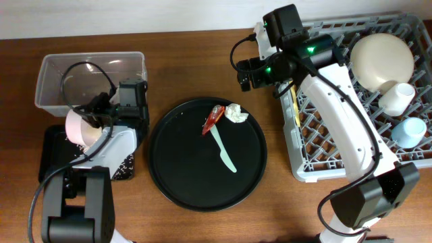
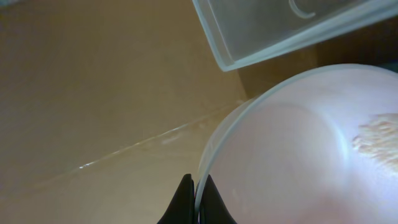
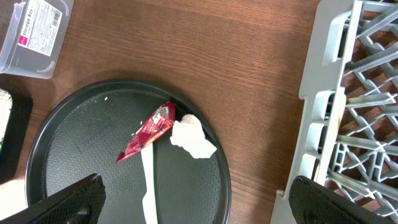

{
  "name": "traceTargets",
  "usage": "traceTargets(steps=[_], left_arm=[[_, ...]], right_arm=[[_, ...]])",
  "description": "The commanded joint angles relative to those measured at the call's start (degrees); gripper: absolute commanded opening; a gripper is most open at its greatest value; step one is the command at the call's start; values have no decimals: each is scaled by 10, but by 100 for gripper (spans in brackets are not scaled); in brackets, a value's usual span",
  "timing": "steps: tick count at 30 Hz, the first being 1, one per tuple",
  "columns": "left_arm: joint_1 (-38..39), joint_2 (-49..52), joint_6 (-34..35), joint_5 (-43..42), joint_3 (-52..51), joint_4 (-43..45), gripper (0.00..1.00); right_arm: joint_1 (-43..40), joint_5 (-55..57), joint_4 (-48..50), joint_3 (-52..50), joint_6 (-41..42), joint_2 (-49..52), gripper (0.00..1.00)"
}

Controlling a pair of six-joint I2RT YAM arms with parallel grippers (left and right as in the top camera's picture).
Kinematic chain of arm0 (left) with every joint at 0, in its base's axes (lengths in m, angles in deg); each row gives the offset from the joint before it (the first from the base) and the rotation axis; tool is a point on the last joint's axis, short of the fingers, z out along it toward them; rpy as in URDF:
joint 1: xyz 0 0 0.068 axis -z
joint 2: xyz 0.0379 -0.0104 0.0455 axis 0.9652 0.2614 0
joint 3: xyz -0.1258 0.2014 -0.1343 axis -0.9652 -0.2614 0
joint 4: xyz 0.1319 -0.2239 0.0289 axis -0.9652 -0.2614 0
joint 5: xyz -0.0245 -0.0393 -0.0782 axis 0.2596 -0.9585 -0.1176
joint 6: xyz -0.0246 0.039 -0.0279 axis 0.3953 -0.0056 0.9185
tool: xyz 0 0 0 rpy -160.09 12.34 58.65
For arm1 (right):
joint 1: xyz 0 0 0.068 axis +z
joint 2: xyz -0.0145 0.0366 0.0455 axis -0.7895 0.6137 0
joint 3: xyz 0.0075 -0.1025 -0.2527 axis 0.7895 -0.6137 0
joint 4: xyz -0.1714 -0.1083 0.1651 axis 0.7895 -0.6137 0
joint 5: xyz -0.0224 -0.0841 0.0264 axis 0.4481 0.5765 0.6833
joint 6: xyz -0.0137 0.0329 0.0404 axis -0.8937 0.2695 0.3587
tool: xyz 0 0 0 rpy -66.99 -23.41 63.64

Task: Sort waste into correct bins and load items into the dishwasher rack
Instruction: 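Tip the bowl with the left gripper to pour rice onto the black tray, then set the empty pink bowl back on the round tray with the left gripper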

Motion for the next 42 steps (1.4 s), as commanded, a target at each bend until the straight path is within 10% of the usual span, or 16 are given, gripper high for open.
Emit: traceTargets(steps=[1,23,29,35,42], left_arm=[[1,-9,-42,29,1,0,0],[-15,-52,74,22,-7,-94,0],[-6,-86,315,-30,-7,-163,0],[-19,-160,582,-315,-7,-345,0],[-49,-302,595,-479,14,-338,0]], right_arm=[[0,6,2,11,7,-9,98],[0,6,10,11,7,-9,98],[0,6,11,11,7,-9,98],[0,6,11,11,7,-9,98],[0,6,11,11,7,-9,98]])
